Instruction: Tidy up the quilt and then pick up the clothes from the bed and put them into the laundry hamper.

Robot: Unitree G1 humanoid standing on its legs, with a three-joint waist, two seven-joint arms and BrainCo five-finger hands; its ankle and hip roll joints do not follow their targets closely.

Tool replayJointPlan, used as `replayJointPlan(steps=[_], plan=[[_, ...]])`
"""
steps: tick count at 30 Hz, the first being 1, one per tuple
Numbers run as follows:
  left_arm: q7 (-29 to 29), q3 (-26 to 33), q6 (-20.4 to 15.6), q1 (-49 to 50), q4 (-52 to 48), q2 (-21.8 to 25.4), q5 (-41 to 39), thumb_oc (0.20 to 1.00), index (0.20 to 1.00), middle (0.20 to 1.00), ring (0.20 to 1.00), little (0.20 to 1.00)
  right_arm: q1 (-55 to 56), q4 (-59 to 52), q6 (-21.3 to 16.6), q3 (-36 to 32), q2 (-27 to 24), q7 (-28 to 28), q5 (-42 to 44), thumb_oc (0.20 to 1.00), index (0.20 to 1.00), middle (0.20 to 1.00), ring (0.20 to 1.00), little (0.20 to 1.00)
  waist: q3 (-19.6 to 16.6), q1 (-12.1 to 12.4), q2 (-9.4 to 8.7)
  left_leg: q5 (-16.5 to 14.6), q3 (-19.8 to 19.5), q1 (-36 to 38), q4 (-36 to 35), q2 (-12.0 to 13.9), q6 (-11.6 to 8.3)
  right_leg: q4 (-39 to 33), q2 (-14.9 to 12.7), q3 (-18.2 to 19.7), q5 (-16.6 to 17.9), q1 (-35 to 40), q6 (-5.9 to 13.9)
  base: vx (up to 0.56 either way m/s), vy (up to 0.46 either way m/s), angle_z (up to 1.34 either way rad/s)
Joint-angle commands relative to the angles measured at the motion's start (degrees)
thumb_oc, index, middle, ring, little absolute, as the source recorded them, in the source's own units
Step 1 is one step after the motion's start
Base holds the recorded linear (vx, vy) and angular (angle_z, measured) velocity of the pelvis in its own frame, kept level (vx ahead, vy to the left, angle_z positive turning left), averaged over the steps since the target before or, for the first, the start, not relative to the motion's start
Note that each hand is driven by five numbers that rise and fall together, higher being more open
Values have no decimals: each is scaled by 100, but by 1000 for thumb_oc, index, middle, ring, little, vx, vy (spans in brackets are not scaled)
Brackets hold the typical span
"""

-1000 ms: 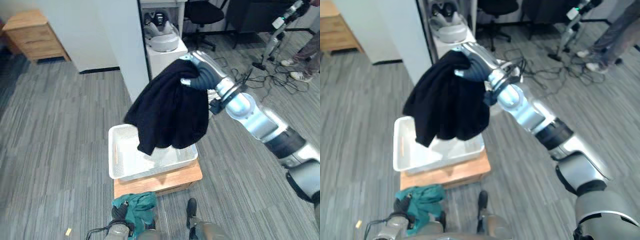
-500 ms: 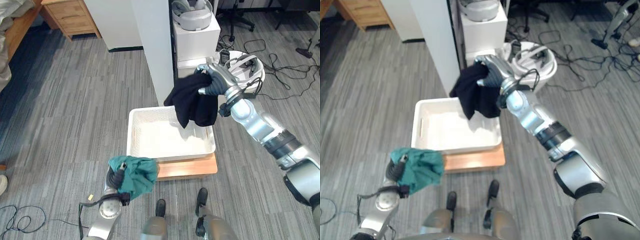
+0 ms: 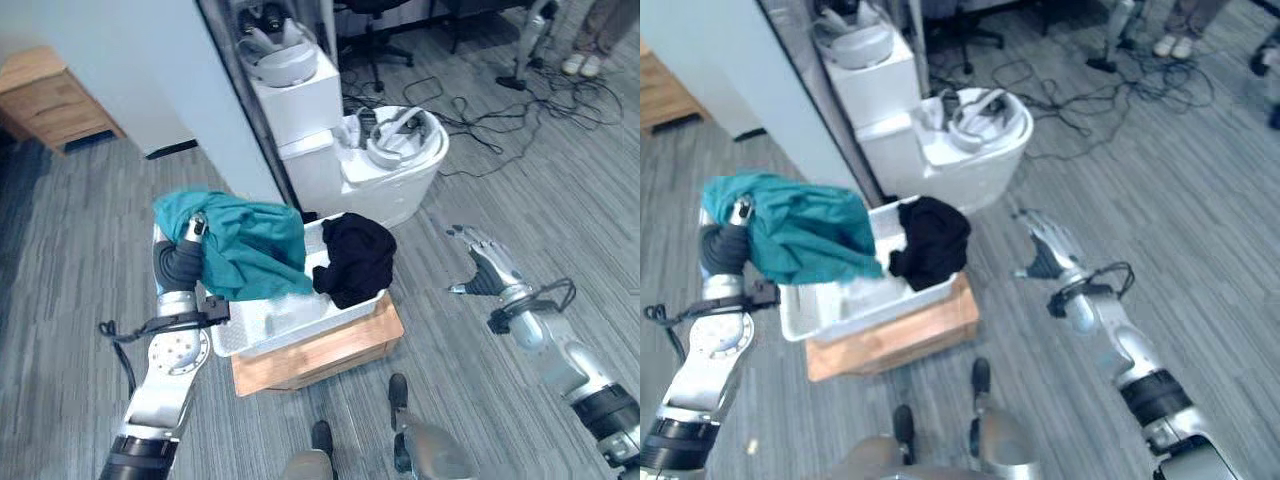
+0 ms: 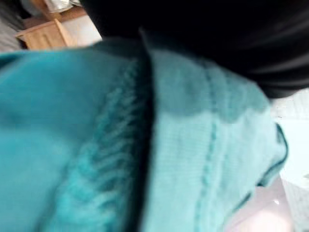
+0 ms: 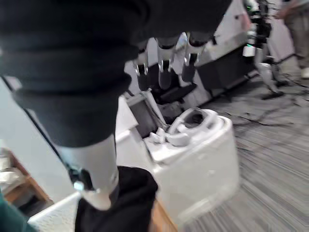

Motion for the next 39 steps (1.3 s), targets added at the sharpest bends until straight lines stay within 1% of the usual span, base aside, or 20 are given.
replayJointPlan(steps=[1,2,3,4,5,9,10,11,12,15,18,22,25,27,31,32,33,34,36,39], plan=[[448,52,-40,-428,402,281,738,200,200,200,200,200,26,-84,-99,-19,-87,-273,-166,1000,1000,1000,1000,1000,-371,-140,-141,-161,287,-133,-4,132,-17,92,-453,115,-1258,700,774,-10,33,-29],[577,-19,121,-710,852,348,1135,200,200,200,200,200,354,-47,-91,-197,-118,-290,-187,1000,1000,1000,1000,1000,-344,-231,-177,-175,369,-124,-4,147,-28,93,-448,169,-1234,657,795,-9,24,-22],[580,-29,117,-720,861,348,1136,200,200,200,200,200,361,-50,-91,-206,-118,-288,-187,1000,1000,1000,1000,1000,-344,-222,-177,-175,372,-124,-4,147,-28,94,-448,172,-1234,655,795,-15,19,-35],[611,-183,286,-916,1362,356,1363,200,200,200,200,200,615,2,-91,-293,-117,-322,-169,1000,1000,1000,1000,1000,-309,-336,-213,-180,423,-140,-4,154,-38,99,-447,215,-1210,606,812,-8,7,-36],[621,-209,275,-949,1397,354,1364,200,200,200,200,200,630,-7,-91,-312,-120,-321,-170,1000,1000,1000,1000,1000,-310,-322,-210,-180,424,-143,-4,154,-38,103,-447,216,-1212,601,813,-17,11,-30],[600,-603,625,-1177,2515,405,1922,200,200,200,200,200,943,81,-58,-413,-48,-341,-131,1000,1000,1000,1000,1000,-234,-449,-244,-167,498,-198,-4,175,-51,167,-440,291,-1198,463,829,-33,8,-18],[492,-892,848,-1233,3430,274,2045,379,379,379,379,379,998,233,-32,-409,104,-360,36,1000,1000,1000,1000,1000,-215,-491,-259,-154,537,-209,-4,171,-48,212,-434,352,-1191,399,818,-28,5,-16],[441,-934,931,-1212,3732,205,2035,746,746,746,746,746,1005,333,11,-387,177,-353,92,1000,1000,1000,1000,1000,-213,-507,-259,-155,565,-202,-4,170,-47,219,-437,370,-1192,393,812,-10,16,-16],[394,-942,1016,-1186,4002,131,1998,1000,1000,1000,1000,1000,1002,424,53,-348,246,-343,100,1000,1000,1000,1000,1000,-218,-518,-248,-154,585,-192,-4,166,-45,232,-438,375,-1197,388,805,5,14,-10],[353,-872,1141,-1124,4517,-96,1763,1000,1000,1000,1000,1000,1017,751,195,-288,385,-350,110,1000,1000,1000,1000,1000,-230,-535,-222,-165,615,-163,-4,152,-43,247,-441,409,-1205,383,789,12,19,-12],[361,-779,1131,-1036,4480,-129,1635,1000,1000,1000,1000,1000,1008,996,273,-256,437,-350,86,1000,1000,1000,1000,1000,-247,-524,-196,-172,608,-152,-4,143,-40,252,-446,405,-1221,393,783,7,3,3],[390,-569,964,-839,4272,-126,1231,1000,1000,1000,1000,1000,1011,1468,388,-234,496,-300,94,1000,1000,1000,1000,1000,-292,-486,-142,-180,566,-108,-4,110,-34,260,-475,374,-1244,460,772,10,0,5],[423,-249,681,-607,4211,-232,322,1000,1000,1000,1000,1000,947,2067,469,-155,574,-295,185,1000,1000,1000,1000,1000,-341,-415,-103,-177,486,-81,-4,76,-29,277,-498,315,-1272,523,768,12,-11,10],[261,48,504,-225,4281,-486,-534,1000,1000,1000,1000,1000,907,2499,557,-134,639,-249,226,1000,1000,1000,1000,1000,-375,-337,-82,-182,434,-51,-4,53,-22,280,-520,268,-1286,584,760,13,-15,6],[158,182,575,132,5394,-797,-810,1000,1000,1000,1000,1000,733,3550,579,-61,1024,-224,652,1000,1000,1000,1000,1000,-441,-228,-69,-179,370,-4,-4,28,-7,265,-538,230,-1298,674,750,8,-13,11],[155,183,565,125,5409,-793,-813,1000,1000,1000,1000,1000,719,3572,569,-50,1030,-234,658,1000,1000,1000,1000,1000,-439,-233,-72,-181,368,-3,-4,28,-7,263,-539,228,-1300,676,750,0,2,14],[129,192,592,146,5741,-846,-837,1000,1000,1000,1000,1000,669,3931,565,-35,1144,-246,786,1000,1000,1000,1000,1000,-451,-212,-71,-177,351,3,-4,23,-1,266,-542,224,-1304,690,750,9,8,8],[50,219,693,208,6540,-982,-856,1000,1000,1000,1000,1000,579,4634,622,-40,1377,-258,1001,1000,1000,1000,1000,1000,-495,-162,-74,-188,318,23,-4,10,8,273,-556,197,-1322,717,750,15,15,5],[-55,249,785,256,7241,-1123,-899,1000,1000,1000,1000,1000,525,5372,686,-153,1614,-251,1293,1000,1000,1000,1000,1000,-541,-123,-76,-200,288,41,-4,-9,19,273,-563,180,-1329,760,754,19,14,5],[-233,276,864,309,7654,-1277,-1048,1000,1000,1000,1000,1000,496,5898,762,-285,1767,-223,1554,1000,1000,1000,1000,1000,-566,-110,-75,-216,273,73,-4,-24,30,273,-576,159,-1339,807,756,24,31,15]])
